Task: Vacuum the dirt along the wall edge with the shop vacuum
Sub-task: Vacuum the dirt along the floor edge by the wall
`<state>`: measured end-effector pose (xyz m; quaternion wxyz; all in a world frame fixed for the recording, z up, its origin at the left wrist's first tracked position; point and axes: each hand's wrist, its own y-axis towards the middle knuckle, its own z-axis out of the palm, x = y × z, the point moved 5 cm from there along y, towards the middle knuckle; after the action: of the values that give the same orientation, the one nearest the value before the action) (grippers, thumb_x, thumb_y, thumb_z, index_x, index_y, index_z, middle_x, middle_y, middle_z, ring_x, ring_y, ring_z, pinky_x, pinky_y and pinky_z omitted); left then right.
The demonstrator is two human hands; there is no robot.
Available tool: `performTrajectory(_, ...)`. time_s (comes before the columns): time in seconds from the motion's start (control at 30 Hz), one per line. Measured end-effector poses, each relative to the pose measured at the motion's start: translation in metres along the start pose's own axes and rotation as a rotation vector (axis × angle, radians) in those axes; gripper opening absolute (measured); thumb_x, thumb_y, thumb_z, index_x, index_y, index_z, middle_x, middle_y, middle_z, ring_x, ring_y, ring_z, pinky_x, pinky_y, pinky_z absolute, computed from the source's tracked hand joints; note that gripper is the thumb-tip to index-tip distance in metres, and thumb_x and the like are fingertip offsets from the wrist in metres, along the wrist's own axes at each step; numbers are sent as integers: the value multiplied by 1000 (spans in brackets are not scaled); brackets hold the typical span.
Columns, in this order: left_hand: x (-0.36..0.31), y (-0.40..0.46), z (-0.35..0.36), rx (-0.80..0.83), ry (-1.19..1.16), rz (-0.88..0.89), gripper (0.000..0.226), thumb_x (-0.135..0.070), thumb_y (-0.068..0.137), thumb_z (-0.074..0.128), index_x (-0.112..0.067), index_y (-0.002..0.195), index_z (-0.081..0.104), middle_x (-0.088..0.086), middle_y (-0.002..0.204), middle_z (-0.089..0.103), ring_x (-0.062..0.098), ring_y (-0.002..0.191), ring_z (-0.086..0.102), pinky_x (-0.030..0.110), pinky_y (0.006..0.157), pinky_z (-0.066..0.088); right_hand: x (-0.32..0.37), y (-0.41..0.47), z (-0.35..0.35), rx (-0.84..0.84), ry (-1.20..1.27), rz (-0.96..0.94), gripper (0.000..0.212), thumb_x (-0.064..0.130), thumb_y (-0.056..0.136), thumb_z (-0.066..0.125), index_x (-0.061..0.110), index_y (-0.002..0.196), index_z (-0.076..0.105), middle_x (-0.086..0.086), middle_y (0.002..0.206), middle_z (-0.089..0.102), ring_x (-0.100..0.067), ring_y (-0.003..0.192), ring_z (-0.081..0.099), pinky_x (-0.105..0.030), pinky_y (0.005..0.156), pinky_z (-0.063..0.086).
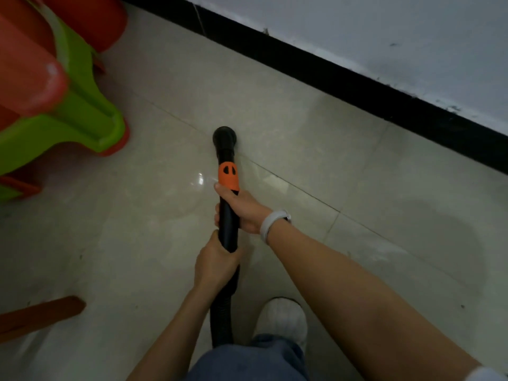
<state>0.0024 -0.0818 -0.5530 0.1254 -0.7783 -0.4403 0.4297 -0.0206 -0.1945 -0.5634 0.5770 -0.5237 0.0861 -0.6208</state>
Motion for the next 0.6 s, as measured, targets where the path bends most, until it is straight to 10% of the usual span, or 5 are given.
performTrajectory(0.37, -85, -11, 109, 733, 502, 423, 34, -29, 74, 63, -23, 105, 52, 0, 100, 64, 20, 87, 61, 31, 72, 49, -42, -117, -162, -737, 640, -365, 24, 24, 95, 55, 9, 78, 46, -1, 46, 54, -18, 44, 55, -34, 56, 51)
performTrajectory(0.6, -135, -26, 164, 972, 704, 624, 31, -18, 74, 65, -38, 82, 44, -2, 92, 59, 18, 81, 57, 26, 62, 42, -59, -166, -209, -906, 945, -424, 21, 24, 94, 56, 8, 84, 46, -8, 56, 50, -21, 46, 55, -33, 53, 54)
